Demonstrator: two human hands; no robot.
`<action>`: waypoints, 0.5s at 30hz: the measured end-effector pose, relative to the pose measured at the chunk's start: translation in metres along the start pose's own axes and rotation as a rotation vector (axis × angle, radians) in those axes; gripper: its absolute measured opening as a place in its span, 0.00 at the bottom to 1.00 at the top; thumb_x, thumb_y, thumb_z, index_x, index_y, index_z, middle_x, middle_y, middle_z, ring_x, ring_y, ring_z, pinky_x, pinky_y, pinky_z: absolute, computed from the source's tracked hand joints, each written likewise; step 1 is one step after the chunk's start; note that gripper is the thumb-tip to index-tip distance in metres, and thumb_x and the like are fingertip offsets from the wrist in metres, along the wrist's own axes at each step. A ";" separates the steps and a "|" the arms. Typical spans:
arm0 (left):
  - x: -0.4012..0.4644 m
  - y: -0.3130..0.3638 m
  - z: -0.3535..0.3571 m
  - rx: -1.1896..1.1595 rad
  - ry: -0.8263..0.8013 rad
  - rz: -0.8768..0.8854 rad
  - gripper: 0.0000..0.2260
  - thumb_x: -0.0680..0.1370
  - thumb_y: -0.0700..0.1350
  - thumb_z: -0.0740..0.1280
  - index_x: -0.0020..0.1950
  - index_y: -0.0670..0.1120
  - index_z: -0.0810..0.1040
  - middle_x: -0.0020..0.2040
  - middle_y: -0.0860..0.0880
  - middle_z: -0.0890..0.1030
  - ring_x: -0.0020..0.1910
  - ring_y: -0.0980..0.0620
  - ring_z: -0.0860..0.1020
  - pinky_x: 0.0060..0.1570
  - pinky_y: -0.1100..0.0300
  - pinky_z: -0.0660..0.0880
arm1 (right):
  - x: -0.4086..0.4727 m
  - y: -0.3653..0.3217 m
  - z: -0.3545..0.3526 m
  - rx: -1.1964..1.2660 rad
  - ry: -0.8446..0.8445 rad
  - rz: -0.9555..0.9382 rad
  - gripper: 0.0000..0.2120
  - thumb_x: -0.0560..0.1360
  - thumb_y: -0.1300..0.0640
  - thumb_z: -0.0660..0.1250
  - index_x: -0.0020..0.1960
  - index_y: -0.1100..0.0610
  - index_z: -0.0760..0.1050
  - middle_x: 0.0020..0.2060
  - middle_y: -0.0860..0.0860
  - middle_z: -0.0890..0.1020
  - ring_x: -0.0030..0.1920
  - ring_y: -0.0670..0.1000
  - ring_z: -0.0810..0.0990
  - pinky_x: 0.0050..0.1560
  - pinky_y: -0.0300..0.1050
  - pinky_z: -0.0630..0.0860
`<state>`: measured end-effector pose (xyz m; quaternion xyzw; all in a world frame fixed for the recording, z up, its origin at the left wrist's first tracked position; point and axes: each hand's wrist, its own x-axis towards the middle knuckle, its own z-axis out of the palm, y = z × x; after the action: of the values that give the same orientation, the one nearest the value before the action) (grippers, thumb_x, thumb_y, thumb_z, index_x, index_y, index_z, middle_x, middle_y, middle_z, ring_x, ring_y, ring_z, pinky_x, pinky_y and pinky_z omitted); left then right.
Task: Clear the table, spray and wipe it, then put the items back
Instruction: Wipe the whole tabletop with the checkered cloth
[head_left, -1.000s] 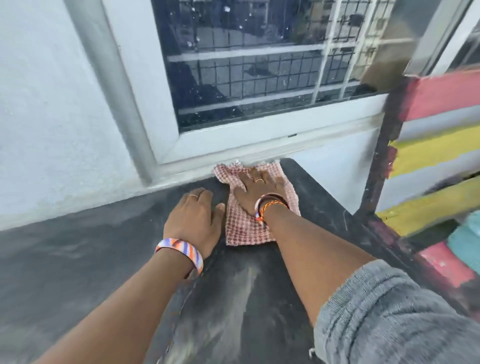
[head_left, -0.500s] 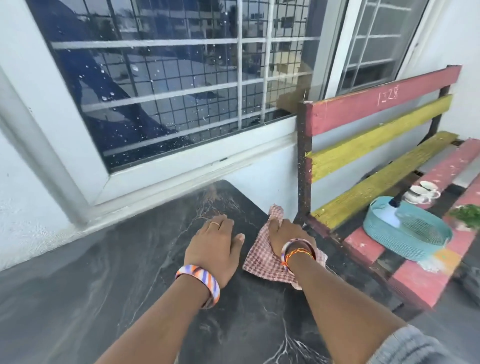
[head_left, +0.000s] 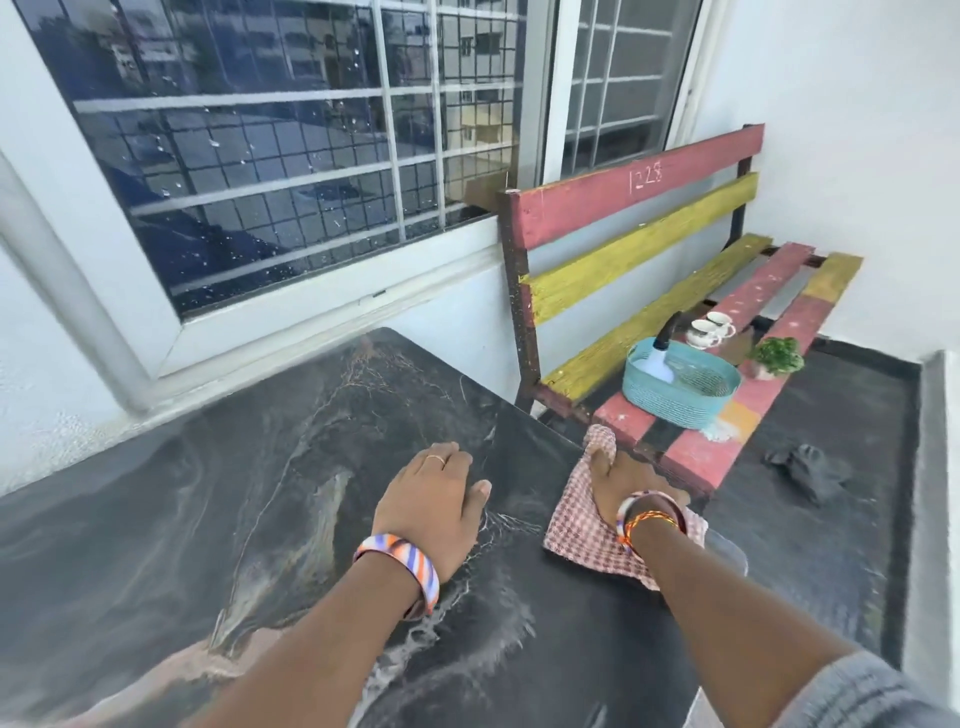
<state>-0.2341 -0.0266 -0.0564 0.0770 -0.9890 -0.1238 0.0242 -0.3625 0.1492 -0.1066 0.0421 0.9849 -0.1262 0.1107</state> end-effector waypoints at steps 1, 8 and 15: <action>-0.006 0.004 -0.001 -0.004 -0.001 0.010 0.20 0.81 0.52 0.50 0.72 0.46 0.63 0.75 0.48 0.62 0.76 0.52 0.57 0.73 0.61 0.55 | -0.006 0.010 -0.002 -0.003 -0.002 0.013 0.27 0.79 0.42 0.41 0.68 0.54 0.68 0.65 0.55 0.75 0.65 0.59 0.74 0.68 0.62 0.59; -0.042 0.030 -0.002 -0.032 -0.028 0.058 0.20 0.81 0.51 0.52 0.72 0.45 0.64 0.74 0.49 0.63 0.75 0.52 0.59 0.71 0.61 0.57 | -0.042 0.074 -0.007 -0.004 0.003 0.052 0.28 0.79 0.41 0.40 0.69 0.52 0.65 0.67 0.55 0.73 0.65 0.59 0.73 0.67 0.63 0.61; -0.060 0.048 0.000 -0.132 -0.134 0.033 0.19 0.80 0.50 0.58 0.69 0.46 0.68 0.74 0.48 0.64 0.73 0.50 0.62 0.70 0.58 0.62 | -0.074 0.122 -0.011 0.022 0.090 0.069 0.28 0.80 0.42 0.42 0.64 0.57 0.71 0.62 0.59 0.77 0.61 0.61 0.76 0.58 0.53 0.71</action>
<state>-0.1816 0.0284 -0.0462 0.0503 -0.9793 -0.1929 -0.0349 -0.2794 0.2658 -0.1081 0.0828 0.9854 -0.1311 0.0700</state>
